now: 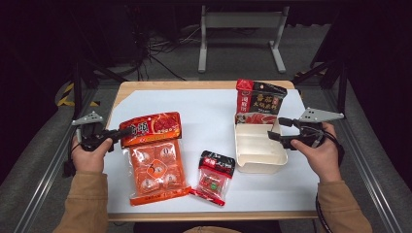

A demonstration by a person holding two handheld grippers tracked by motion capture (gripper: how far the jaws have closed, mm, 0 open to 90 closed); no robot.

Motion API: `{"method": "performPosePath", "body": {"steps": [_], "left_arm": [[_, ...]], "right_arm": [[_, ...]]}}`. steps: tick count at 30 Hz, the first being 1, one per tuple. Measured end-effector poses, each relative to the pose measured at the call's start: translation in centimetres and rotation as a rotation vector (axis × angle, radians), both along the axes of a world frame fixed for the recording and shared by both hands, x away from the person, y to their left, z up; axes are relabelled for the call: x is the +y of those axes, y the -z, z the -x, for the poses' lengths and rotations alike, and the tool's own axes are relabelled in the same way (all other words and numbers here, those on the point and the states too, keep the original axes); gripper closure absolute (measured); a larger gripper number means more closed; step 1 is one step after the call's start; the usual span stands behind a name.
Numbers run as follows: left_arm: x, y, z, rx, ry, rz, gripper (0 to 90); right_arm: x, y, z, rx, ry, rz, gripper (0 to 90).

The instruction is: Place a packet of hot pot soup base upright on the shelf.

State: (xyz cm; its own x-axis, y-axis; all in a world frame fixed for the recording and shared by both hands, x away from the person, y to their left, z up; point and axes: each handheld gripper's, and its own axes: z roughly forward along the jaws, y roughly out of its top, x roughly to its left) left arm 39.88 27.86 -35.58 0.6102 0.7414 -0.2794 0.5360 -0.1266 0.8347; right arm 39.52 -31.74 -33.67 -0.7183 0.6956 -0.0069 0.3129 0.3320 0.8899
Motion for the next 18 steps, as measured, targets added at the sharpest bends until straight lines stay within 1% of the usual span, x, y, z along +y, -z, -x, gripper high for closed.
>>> {"method": "performPosePath", "body": {"steps": [1,2,3,4,5,7,8,13,18], "left_arm": [[-0.1,-0.3,0.2,-0.011,0.003,0.002,90.0],[-0.1,-0.3,0.2,-0.011,0.003,0.002,90.0],[-0.1,-0.7,0.4,-0.025,0.008,0.005,90.0],[-0.1,-1.0,0.6,-0.038,0.013,-0.002,90.0],[-0.2,-1.3,0.8,-0.043,0.015,0.007,90.0],[-0.3,-1.8,1.2,-0.061,0.019,0.009,90.0],[-0.3,-2.2,1.4,-0.08,0.025,0.012,90.0],[-0.4,-3.3,2.1,-0.094,0.031,0.019,90.0],[-0.7,-4.4,3.0,-0.131,0.051,0.042,90.0]], "right_arm": [[0.0,0.0,0.0,-0.001,0.0,0.0,30.8],[0.0,0.0,0.0,-0.001,0.0,0.0,30.8],[0.0,-0.1,0.0,-0.001,0.0,0.001,30.8],[0.0,-0.1,0.0,-0.002,-0.001,0.0,30.8],[0.1,-0.1,0.1,-0.003,-0.001,-0.003,30.9],[0.1,-0.2,0.1,-0.005,-0.003,-0.001,30.9],[0.1,-0.2,0.1,-0.007,-0.003,0.001,30.9],[0.3,-0.4,0.3,-0.015,-0.008,-0.005,30.7],[0.5,-0.7,0.4,-0.023,-0.014,-0.008,30.8]]}}
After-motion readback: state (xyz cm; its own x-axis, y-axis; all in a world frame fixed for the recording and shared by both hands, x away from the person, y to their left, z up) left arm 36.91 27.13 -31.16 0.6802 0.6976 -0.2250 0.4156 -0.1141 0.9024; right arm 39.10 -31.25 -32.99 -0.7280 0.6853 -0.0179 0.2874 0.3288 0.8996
